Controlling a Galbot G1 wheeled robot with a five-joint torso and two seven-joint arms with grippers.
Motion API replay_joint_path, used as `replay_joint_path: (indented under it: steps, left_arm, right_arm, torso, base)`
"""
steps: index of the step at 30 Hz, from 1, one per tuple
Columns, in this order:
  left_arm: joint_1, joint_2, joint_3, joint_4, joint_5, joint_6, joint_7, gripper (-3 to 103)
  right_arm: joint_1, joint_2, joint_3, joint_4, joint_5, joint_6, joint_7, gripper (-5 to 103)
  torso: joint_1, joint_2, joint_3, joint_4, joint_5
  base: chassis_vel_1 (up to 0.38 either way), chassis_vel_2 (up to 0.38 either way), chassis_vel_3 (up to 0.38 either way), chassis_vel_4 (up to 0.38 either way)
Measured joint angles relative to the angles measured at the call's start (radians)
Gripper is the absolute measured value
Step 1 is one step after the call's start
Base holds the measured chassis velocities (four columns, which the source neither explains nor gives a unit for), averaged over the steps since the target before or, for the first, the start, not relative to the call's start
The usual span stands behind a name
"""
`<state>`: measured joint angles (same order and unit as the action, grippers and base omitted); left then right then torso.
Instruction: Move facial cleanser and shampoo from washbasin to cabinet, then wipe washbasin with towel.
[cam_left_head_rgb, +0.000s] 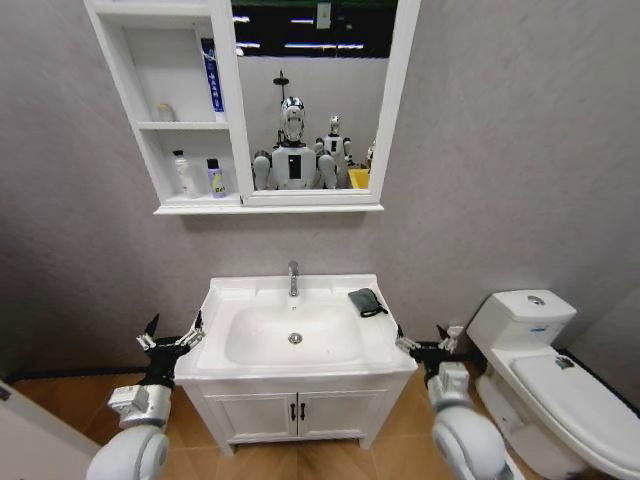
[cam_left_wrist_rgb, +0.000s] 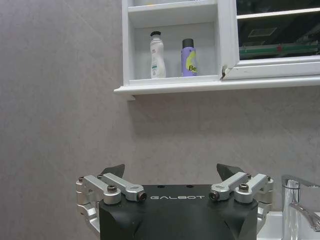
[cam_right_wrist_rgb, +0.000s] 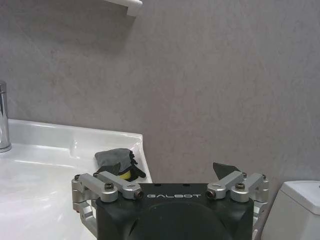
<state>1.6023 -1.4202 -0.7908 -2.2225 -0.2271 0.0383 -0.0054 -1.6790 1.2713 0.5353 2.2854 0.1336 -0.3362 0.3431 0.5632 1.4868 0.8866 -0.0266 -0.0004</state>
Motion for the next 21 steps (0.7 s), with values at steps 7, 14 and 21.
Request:
replay_joint_path:
  steps: [7,14,21]
  left_arm:
    - [0.006,-0.012,0.006,-0.006,0.019,0.000,0.008,100]
    - [0.015,-0.017,-0.006,-0.017,0.022,-0.005,0.011,100]
    - [0.039,-0.029,-0.020,-0.036,0.023,-0.025,0.019,100]
  right_arm:
    - [-0.054,0.003,-0.012,0.084,-0.016,-0.020,0.003,100]
    - [-0.049,-0.010,-0.020,0.106,-0.006,-0.039,0.015,100]
    - [-0.063,-0.007,-0.032,0.115,-0.010,-0.039,0.017,100]
  torso:
    - [0.000,0.000,0.000,0.0001,0.0003]
    - [0.001,0.000,0.000,0.0003,0.0004]
    - [0.000,0.000,0.000,0.0004,0.0006]
  base:
    - [0.000,0.000,0.000,0.000]
    - [0.088,-0.079,-0.081,0.091]
    - [0.208,-0.197,-0.190,0.210]
